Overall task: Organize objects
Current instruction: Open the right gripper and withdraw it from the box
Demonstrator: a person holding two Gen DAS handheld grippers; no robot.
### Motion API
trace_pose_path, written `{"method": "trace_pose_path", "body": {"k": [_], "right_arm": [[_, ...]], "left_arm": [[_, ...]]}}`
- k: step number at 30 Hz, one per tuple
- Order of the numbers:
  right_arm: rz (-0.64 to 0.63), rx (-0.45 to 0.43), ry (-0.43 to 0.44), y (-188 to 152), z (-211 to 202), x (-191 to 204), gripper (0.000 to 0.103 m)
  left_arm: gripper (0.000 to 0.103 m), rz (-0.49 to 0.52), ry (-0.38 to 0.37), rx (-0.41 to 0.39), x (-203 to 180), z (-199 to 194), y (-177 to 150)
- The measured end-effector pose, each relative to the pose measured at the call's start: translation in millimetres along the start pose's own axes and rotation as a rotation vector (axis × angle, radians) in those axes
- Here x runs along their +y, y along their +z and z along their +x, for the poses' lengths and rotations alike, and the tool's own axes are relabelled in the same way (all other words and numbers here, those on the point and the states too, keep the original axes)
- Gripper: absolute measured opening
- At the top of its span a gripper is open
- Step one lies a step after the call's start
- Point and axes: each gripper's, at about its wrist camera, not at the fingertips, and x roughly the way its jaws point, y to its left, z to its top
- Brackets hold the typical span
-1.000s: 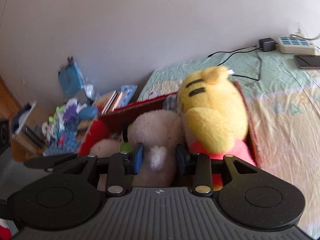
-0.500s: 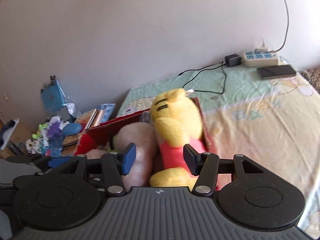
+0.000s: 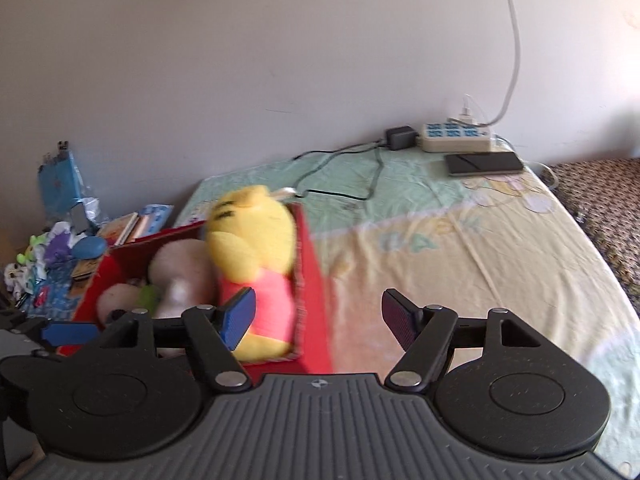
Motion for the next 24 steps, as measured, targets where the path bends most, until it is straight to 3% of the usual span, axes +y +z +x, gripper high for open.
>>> {"method": "trace_pose_path", "body": {"k": [10, 17, 24], "right_arm": [[0.018, 0.059, -0.090, -13, -6, -40, 0.074], [0.046, 0.098, -0.188, -18, -4, -65, 0.074], [0.070, 0.123, -0.209, -22, -3, -78, 0.074]], "left_arm": [[0.095, -0.010, -0.072, 0.050, -46, 4, -6], [0.096, 0.004, -0.069, 0.082, -76, 13, -12], [0.096, 0.021, -0.061, 0.125, -94, 22, -15]]}}
